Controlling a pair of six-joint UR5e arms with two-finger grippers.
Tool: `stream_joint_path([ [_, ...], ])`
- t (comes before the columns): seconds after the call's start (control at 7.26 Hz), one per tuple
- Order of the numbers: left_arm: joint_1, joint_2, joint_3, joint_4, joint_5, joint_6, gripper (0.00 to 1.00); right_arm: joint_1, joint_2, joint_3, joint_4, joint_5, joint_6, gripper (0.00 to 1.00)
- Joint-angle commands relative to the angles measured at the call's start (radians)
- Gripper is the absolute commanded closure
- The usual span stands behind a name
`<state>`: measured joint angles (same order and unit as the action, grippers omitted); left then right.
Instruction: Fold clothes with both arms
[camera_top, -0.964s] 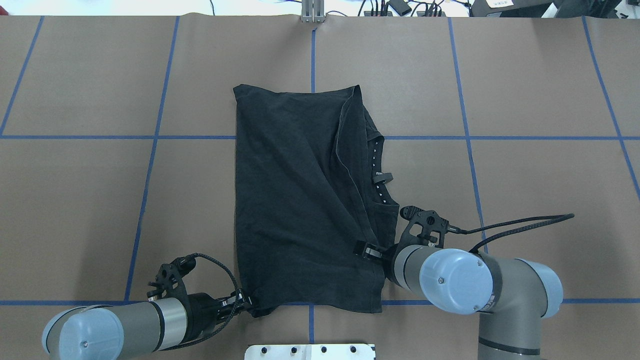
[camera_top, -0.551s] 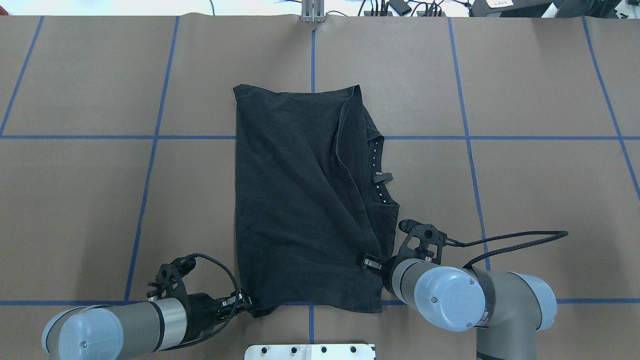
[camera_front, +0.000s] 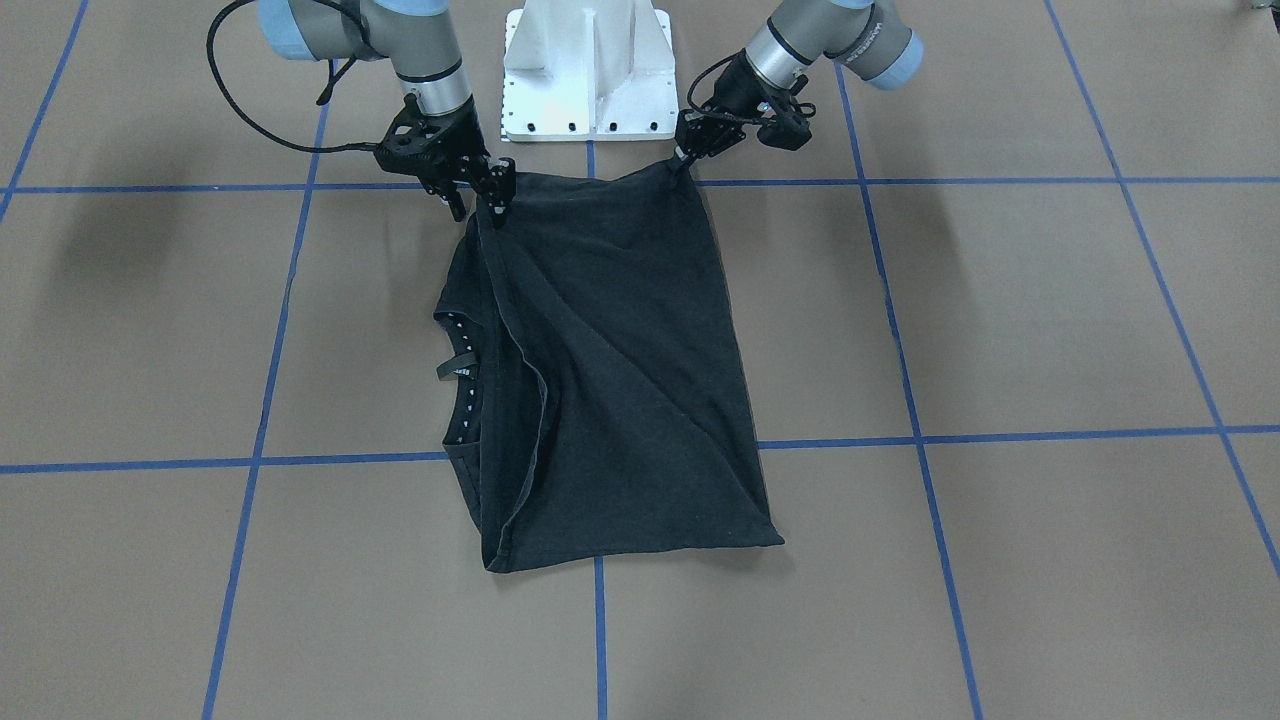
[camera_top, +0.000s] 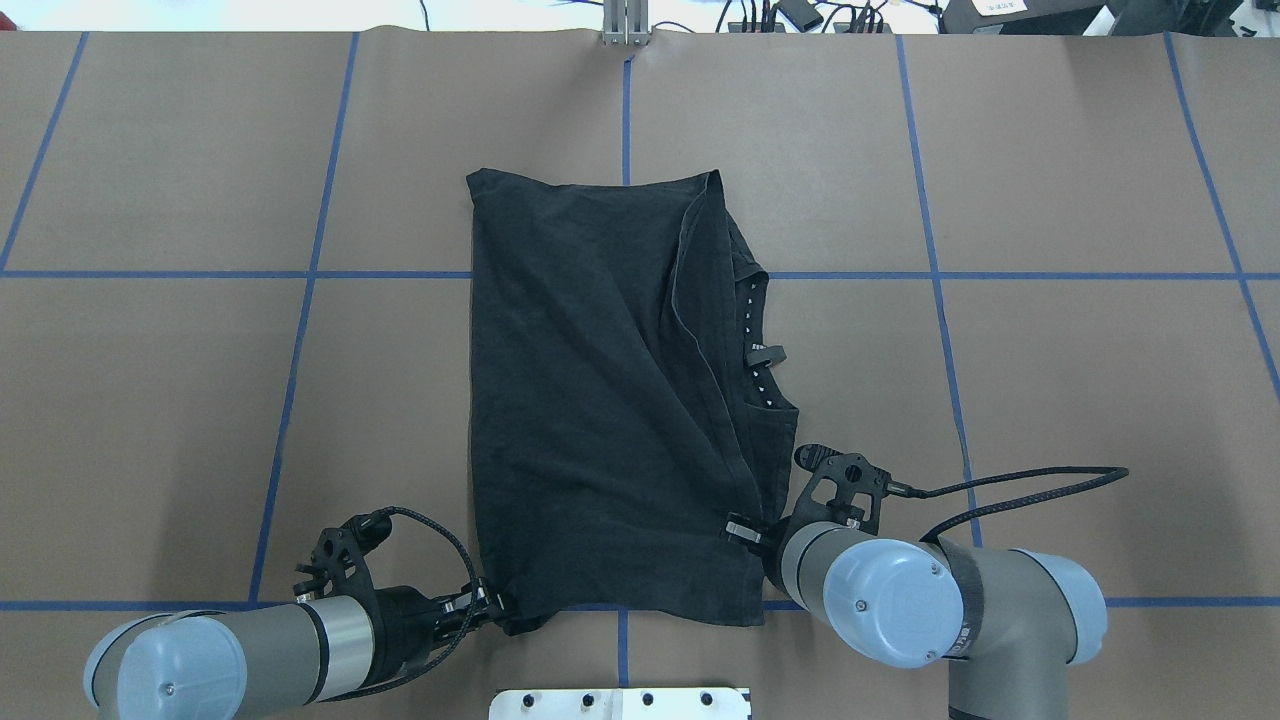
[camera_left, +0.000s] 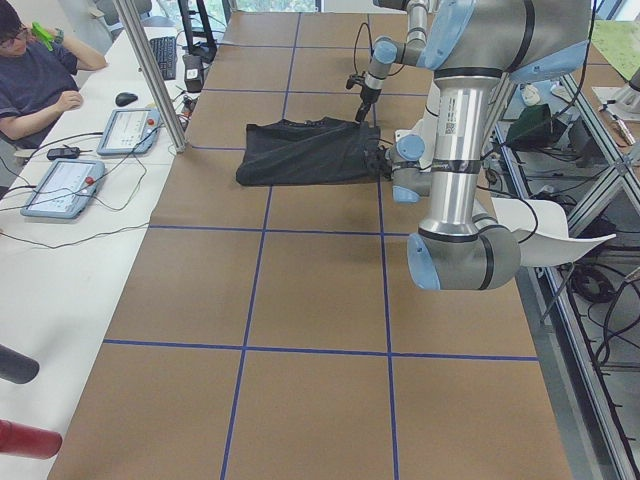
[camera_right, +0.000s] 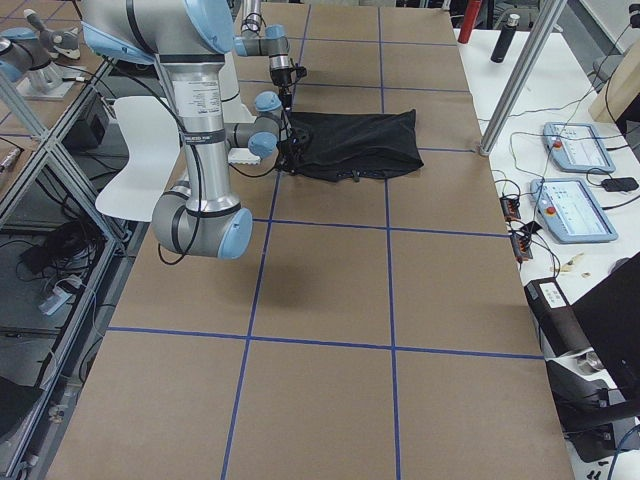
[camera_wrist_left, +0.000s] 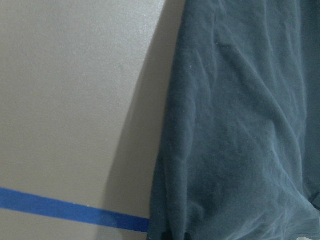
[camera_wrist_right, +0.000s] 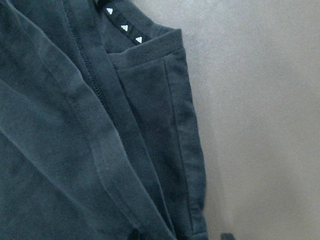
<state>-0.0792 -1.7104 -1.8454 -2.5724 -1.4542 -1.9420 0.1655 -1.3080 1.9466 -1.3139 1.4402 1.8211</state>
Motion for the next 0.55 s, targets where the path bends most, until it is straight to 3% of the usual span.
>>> stream_joint_path([
  [0.0,-0.001,0.0,0.0,0.0,0.0,0.0,1.0,0.0,-0.002,0.0,-0.001,0.002,-0.003,0.78],
  [0.41,-0.001,0.0,-0.002,0.0,0.0,0.0,1.0,0.003,-0.008,0.002,-0.001,0.003,-0.008,0.78],
])
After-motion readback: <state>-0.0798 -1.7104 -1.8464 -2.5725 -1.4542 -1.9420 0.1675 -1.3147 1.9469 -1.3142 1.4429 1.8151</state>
